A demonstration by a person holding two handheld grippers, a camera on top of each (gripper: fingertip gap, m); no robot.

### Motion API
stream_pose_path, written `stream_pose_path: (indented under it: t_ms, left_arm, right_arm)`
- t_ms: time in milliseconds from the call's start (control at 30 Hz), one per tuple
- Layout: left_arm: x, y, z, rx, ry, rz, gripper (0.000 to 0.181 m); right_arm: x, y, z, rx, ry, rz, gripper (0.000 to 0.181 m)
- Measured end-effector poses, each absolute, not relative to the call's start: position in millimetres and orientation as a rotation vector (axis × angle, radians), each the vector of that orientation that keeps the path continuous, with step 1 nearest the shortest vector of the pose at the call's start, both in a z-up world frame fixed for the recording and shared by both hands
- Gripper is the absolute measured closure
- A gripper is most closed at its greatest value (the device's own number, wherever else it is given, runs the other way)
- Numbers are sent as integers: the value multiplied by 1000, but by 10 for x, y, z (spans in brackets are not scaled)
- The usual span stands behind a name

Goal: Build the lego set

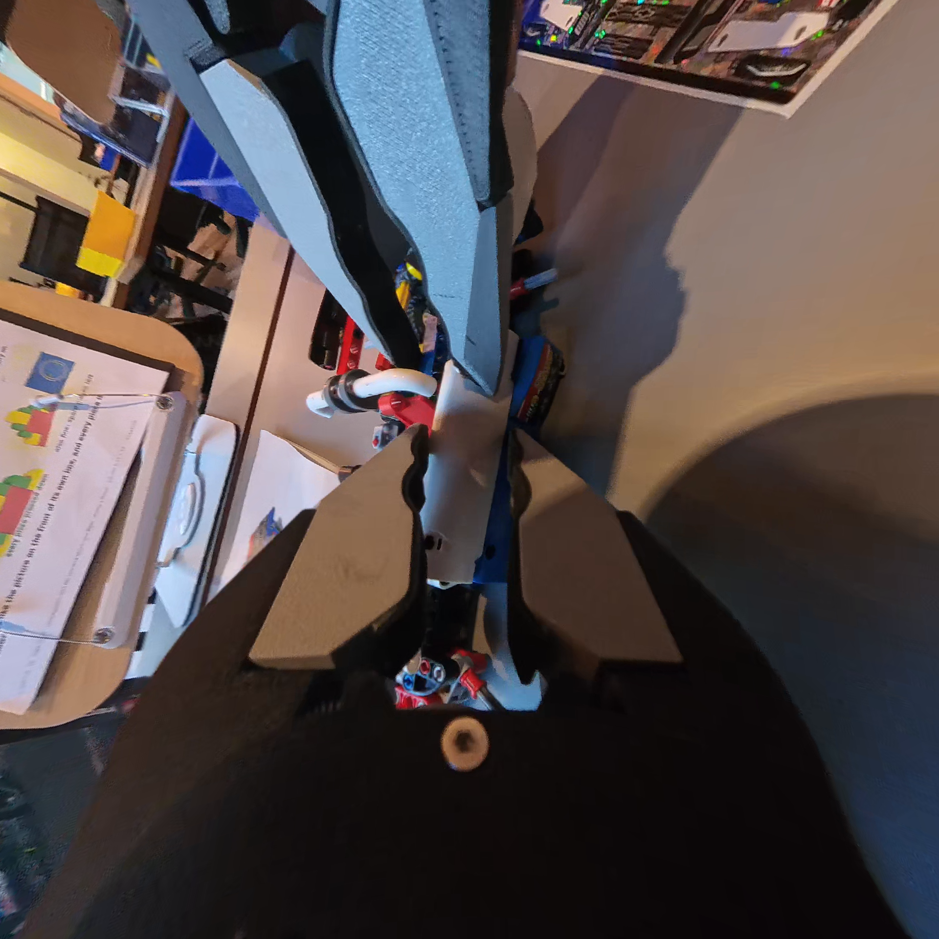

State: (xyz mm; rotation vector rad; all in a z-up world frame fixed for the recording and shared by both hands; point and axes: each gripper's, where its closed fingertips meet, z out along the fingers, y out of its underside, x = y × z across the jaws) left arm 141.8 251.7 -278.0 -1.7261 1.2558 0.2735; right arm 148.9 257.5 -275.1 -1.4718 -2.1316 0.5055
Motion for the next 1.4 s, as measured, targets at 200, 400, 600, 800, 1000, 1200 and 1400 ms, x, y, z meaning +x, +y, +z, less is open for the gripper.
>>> stream_pose_path:
  t_ms: [200, 400, 600, 800, 1000, 1200, 1400]
  left_arm:
    - [1415, 2520, -2780, -1777, 1225, 217, 154]
    - [1413, 2525, -2766, -1798, 1133, 177, 154]
    - [1409, 2523, -2761, -1775, 1117, 201, 155]
    - [1400, 2537, -2765, -1811, 1085, 165, 154]
    - [1395, 2543, -2764, -1859, 975, 162, 154]
    - [1391, 2546, -2761, -1870, 937, 209, 154]
    - [1389, 2537, -2759, -1867, 932, 222, 154]
  right_arm:
    - [1483, 2580, -2753, -1499, -2134, 523, 152]
    - [1475, 2576, -2751, -1502, -2147, 536, 152]
    - [1459, 2565, -2720, -1512, -2137, 587, 157]
    - [1460, 2588, -2770, -1410, -2173, 458, 151]
    - [1458, 2587, -2776, -1445, -2179, 472, 151]
    - [1485, 2625, -2795, -1460, -2211, 386, 148]
    - [1476, 2593, -2866, -1460, -2254, 350, 140]
